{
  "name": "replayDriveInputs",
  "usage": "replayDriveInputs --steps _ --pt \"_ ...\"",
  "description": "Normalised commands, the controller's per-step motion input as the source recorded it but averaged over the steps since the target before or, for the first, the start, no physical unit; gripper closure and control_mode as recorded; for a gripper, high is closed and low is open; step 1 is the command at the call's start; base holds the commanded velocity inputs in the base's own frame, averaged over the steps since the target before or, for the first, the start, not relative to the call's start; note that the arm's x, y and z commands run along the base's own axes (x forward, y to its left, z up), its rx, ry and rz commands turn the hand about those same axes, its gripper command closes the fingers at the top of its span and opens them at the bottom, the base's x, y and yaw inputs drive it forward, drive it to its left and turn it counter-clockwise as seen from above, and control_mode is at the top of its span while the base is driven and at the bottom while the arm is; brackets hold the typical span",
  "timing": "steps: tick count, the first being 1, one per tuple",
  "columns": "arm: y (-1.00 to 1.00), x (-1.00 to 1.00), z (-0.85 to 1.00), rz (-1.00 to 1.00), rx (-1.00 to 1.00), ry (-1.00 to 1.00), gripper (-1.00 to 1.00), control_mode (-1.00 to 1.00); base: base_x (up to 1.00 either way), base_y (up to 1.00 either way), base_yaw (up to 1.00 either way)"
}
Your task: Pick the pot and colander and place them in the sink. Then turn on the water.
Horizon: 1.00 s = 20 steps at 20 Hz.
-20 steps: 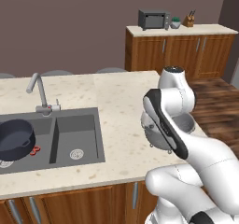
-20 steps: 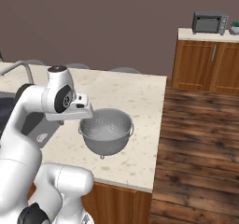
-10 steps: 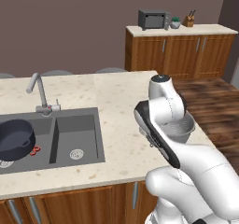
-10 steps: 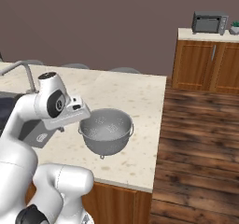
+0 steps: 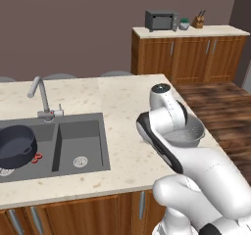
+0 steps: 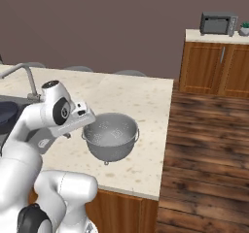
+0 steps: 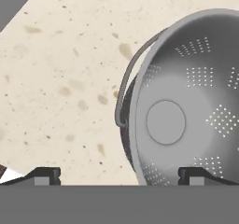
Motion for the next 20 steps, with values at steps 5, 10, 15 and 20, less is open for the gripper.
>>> replayDriveInputs --steps 5,10,15,20 --pt "0.00 0.41 -0.16 0.02 0.00 0.00 -1.00 -1.00 0.00 0.00 0.00" --pt "0.00 0.36 -0.28 0.02 0.00 0.04 -1.00 -1.00 0.00 0.00 0.00" --pt "0.00 0.27 -0.32 0.01 0.00 0.05 -1.00 -1.00 0.00 0.00 0.00" --pt "0.00 0.16 -0.26 0.00 0.00 0.03 -1.00 -1.00 0.00 0.00 0.00"
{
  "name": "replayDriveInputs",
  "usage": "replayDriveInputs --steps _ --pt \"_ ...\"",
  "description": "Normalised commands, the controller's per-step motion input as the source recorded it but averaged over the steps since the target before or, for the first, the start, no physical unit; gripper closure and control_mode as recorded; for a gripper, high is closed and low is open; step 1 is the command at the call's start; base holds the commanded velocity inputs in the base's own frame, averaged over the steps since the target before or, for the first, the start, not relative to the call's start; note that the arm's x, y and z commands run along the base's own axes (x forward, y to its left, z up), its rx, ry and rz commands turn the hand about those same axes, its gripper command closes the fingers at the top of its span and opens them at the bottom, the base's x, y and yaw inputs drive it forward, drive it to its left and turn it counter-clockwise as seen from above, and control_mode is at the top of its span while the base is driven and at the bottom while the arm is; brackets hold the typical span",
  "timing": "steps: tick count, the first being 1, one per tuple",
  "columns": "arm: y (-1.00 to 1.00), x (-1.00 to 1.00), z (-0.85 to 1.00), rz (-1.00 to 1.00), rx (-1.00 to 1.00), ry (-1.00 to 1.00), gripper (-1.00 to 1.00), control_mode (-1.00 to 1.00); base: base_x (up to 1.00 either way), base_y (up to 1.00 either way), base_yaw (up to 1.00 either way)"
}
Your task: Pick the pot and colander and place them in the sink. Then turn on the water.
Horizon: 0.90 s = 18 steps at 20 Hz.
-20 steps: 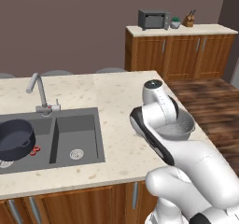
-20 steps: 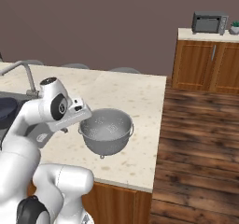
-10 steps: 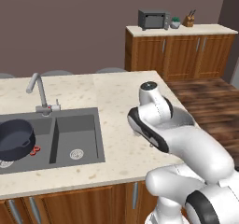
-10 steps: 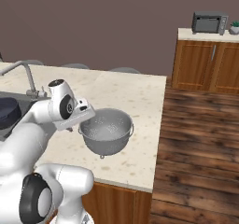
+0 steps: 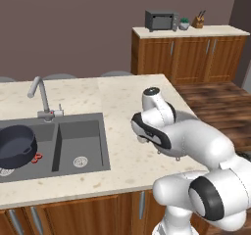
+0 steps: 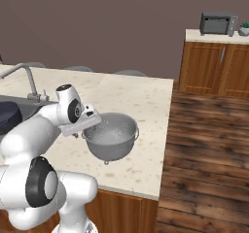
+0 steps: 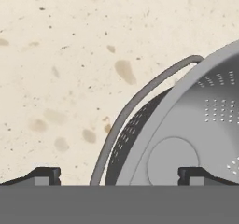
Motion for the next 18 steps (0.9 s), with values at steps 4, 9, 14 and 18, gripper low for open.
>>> replayDriveInputs --steps 4,9,14,18 --pt "0.00 0.04 -0.28 0.00 0.00 0.05 -1.00 -1.00 0.00 0.00 0.00" --pt "0.00 0.04 -0.09 0.00 0.00 0.01 1.00 -1.00 0.00 0.00 0.00" --pt "0.00 0.00 0.00 0.00 0.00 0.00 1.00 -1.00 0.00 0.00 0.00" --pt "0.00 0.00 0.00 0.00 0.00 0.00 1.00 -1.00 0.00 0.00 0.00"
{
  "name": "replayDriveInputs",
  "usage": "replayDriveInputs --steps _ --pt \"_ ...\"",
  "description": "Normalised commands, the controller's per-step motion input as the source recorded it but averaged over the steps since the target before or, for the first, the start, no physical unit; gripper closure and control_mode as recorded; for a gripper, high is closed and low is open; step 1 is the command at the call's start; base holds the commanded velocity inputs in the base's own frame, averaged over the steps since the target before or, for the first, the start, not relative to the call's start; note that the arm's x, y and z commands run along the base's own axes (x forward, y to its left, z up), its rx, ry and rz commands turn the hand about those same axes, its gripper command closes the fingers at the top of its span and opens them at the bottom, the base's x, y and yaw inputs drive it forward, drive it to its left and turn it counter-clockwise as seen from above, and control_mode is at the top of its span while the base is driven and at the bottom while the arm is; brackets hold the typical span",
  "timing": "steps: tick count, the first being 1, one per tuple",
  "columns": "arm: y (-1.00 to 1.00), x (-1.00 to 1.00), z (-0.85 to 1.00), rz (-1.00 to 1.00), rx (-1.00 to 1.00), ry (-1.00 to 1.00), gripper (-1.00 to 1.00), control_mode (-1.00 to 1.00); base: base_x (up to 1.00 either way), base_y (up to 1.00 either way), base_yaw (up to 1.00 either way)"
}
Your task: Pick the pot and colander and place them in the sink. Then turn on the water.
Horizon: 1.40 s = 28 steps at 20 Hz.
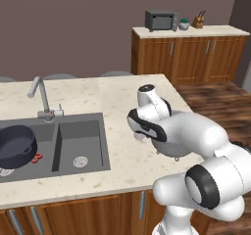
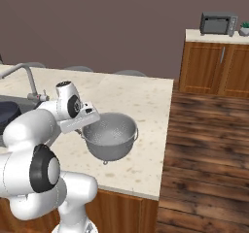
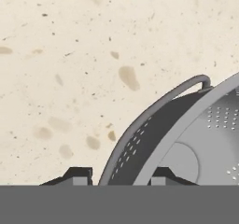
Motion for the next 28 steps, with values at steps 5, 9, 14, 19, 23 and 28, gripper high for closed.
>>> replayDriveInputs --steps 5,9,14,19,23,28 --pt "0.00 -0.06 0.05 0.00 0.00 -0.05 1.00 -1.00 0.00 0.00 0.00" --pt "0.08 -0.18 0.38 0.00 -0.05 -0.10 1.00 -1.00 0.00 0.00 0.00" --pt "0.19 -0.19 0.64 0.00 -0.09 -0.04 1.00 -1.00 0.00 0.00 0.00" --pt "0.18 -0.24 0.72 0.00 -0.12 0.00 1.00 -1.00 0.00 0.00 0.00" --pt "0.13 -0.24 0.74 0.00 -0.11 0.00 1.00 -1.00 0.00 0.00 0.00" --pt "0.10 -0.28 0.71 0.00 -0.08 0.00 1.00 -1.00 0.00 0.00 0.00"
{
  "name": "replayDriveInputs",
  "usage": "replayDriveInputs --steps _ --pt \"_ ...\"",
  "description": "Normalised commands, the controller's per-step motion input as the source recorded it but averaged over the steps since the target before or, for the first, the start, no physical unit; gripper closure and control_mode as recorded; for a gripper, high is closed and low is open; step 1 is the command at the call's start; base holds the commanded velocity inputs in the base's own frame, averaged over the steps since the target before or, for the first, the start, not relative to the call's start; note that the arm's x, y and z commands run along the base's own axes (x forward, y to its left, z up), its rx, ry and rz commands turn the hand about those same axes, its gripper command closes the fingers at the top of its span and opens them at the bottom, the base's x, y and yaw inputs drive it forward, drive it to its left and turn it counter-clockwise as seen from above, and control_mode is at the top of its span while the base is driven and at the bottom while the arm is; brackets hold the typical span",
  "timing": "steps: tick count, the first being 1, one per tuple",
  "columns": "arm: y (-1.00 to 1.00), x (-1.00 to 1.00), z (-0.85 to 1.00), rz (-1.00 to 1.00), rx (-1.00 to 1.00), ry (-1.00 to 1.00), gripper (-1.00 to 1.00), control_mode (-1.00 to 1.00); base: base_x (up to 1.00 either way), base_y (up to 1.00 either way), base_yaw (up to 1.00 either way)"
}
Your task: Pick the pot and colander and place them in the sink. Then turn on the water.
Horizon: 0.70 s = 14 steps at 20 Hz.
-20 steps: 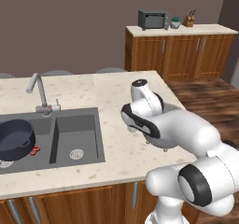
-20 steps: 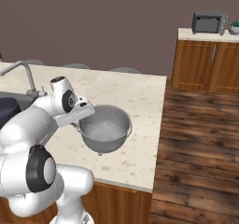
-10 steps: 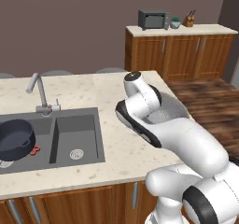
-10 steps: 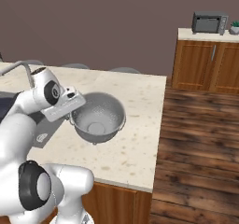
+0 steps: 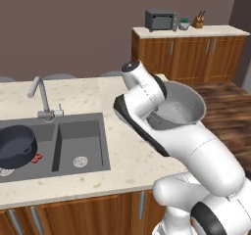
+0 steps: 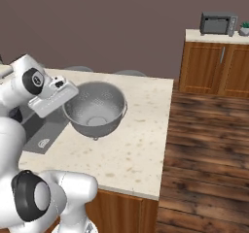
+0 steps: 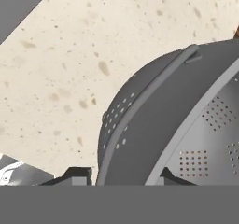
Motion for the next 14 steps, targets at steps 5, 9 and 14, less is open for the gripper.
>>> replayDriveInputs --steps 5,9,14 --pt "0.33 -0.03 0.06 0.00 -0.09 0.01 1.00 -1.00 0.00 0.00 0.00" --pt "0.00 -0.04 0.00 0.00 0.00 -0.01 1.00 -1.00 0.00 0.00 0.00" --pt "0.07 -0.55 -0.03 0.00 0.00 -0.06 1.00 -1.00 0.00 0.00 0.00"
